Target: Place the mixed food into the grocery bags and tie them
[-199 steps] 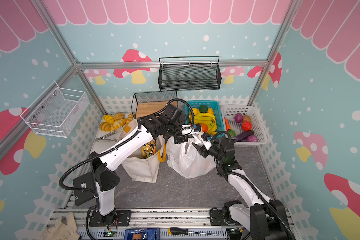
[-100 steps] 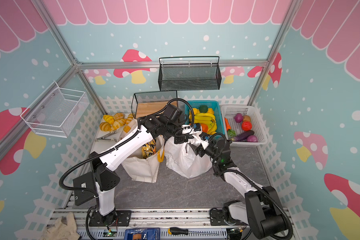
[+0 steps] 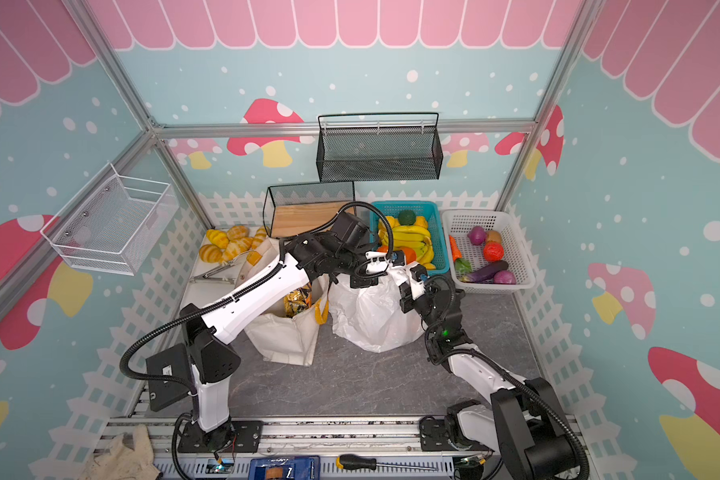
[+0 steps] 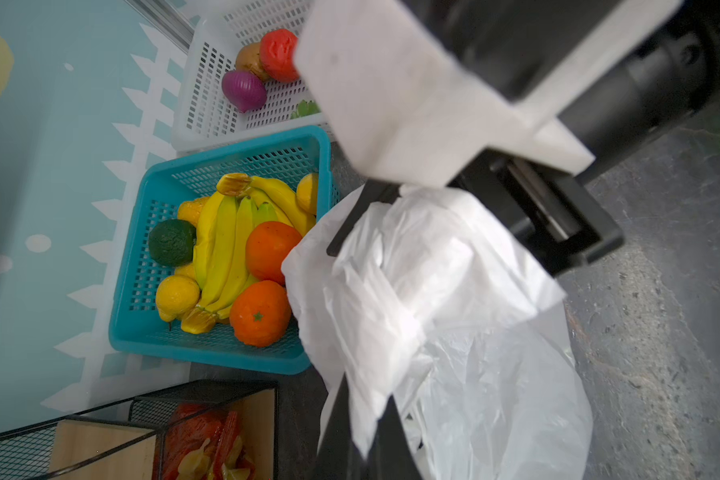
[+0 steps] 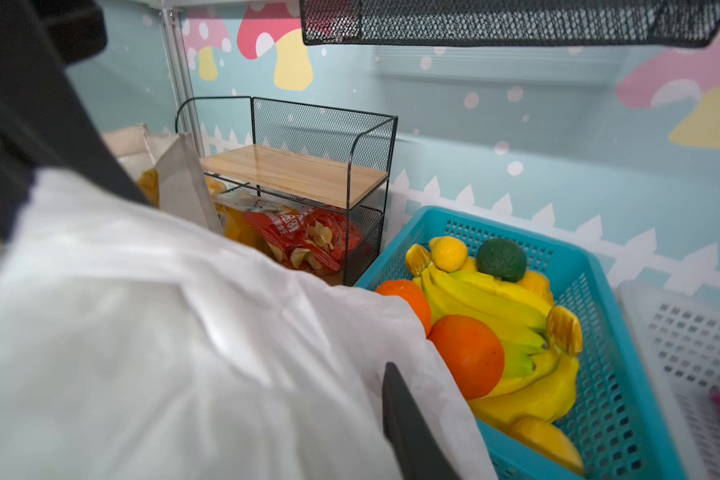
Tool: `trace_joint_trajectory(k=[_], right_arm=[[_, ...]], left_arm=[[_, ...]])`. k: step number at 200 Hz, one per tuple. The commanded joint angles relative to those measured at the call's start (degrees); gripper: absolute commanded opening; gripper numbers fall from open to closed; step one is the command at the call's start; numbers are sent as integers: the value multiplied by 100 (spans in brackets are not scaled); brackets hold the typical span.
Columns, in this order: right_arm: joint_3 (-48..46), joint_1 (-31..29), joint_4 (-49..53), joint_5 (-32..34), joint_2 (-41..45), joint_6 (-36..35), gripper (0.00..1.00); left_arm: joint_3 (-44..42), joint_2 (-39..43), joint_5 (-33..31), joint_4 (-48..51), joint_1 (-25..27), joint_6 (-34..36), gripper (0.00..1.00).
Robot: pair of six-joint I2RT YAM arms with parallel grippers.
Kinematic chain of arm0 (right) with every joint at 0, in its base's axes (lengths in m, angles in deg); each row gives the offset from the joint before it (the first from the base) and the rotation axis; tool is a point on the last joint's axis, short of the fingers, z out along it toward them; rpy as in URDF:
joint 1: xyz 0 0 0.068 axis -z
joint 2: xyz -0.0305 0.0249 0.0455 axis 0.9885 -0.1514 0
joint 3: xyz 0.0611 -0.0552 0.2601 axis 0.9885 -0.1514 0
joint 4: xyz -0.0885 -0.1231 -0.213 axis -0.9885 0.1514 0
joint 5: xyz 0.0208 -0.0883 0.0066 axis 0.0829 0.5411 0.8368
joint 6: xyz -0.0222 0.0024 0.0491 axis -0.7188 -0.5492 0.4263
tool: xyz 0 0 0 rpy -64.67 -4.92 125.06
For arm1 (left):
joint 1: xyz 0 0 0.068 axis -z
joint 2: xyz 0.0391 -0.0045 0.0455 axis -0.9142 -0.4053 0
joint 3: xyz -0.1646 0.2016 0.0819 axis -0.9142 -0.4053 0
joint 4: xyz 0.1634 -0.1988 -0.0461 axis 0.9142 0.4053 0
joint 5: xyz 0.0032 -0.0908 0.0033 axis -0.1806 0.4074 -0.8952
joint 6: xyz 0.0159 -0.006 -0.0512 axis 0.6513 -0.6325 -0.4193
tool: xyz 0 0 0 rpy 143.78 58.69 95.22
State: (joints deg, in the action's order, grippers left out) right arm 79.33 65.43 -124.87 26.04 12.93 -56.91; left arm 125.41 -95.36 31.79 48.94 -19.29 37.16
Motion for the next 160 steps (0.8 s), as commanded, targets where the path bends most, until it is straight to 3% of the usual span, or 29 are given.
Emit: trace_joint_trajectory(k=[1, 41, 75, 101, 113, 140, 160], right_arm=[[-98, 4, -68, 200, 172, 168, 17], [-93, 2, -32, 29, 229, 108, 0], [-46, 3, 170, -107, 310, -23, 0], [12, 4, 386, -259, 356, -221, 0], [47, 11, 532, -337, 417, -435, 8], [178, 12, 950, -500, 614, -991, 37], [351, 19, 1158, -630, 634, -1301, 48]], left_arm=[[-212, 133, -522, -285, 21, 287, 0], [-795, 336, -1009, -1036, 115, 623, 0], [-1461, 512, -1879, -2133, 208, 1151, 0], [-1694, 597, -2188, -2644, 224, 1433, 0], [-1883, 658, -2208, -2845, 232, 1634, 0], [-2390, 851, -2082, -3326, 232, 2117, 0], [-2634, 935, -1951, -3605, 237, 2380, 0]])
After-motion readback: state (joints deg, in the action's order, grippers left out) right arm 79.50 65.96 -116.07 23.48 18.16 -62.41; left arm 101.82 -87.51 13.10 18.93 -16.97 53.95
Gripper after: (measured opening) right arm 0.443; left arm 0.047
